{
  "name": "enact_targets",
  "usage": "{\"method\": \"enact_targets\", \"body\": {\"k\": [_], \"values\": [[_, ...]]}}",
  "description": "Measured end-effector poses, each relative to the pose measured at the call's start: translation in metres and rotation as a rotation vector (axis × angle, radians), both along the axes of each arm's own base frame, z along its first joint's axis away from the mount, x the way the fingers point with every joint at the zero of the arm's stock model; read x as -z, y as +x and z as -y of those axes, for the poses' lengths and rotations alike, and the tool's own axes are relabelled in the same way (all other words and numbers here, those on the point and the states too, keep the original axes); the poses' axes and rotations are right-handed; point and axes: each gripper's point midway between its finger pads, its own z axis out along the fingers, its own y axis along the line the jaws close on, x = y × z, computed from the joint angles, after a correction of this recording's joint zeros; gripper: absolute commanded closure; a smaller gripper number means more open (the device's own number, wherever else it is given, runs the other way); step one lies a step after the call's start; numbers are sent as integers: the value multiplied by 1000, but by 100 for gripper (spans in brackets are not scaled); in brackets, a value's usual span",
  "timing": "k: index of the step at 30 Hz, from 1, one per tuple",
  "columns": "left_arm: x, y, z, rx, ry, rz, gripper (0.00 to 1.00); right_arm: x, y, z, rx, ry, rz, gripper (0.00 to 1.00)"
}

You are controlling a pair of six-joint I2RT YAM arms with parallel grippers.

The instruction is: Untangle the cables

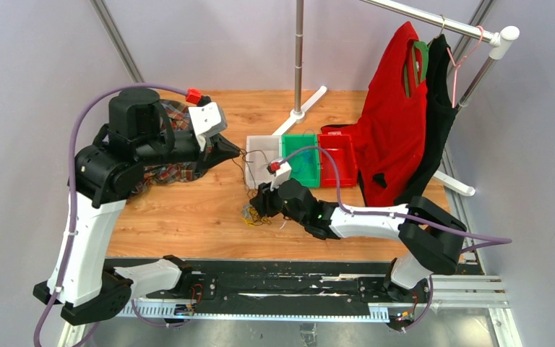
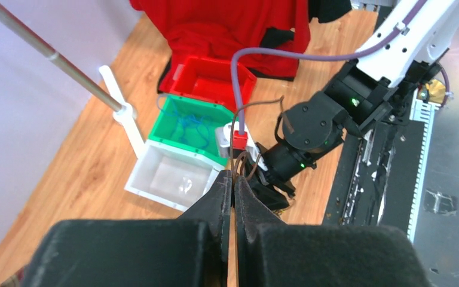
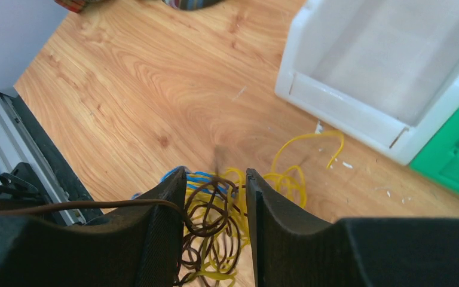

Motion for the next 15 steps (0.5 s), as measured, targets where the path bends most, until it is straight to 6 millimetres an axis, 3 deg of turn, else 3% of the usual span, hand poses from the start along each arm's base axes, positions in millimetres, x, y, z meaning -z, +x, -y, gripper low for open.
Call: {"method": "enact_targets", "body": {"k": [5, 15], "values": [[-26, 0, -12, -60, -5, 68, 100, 21, -4, 12, 25, -12, -27, 59], [-65, 22, -27, -185, 9, 201, 100, 23, -6, 15, 39, 30, -38, 58]]}}
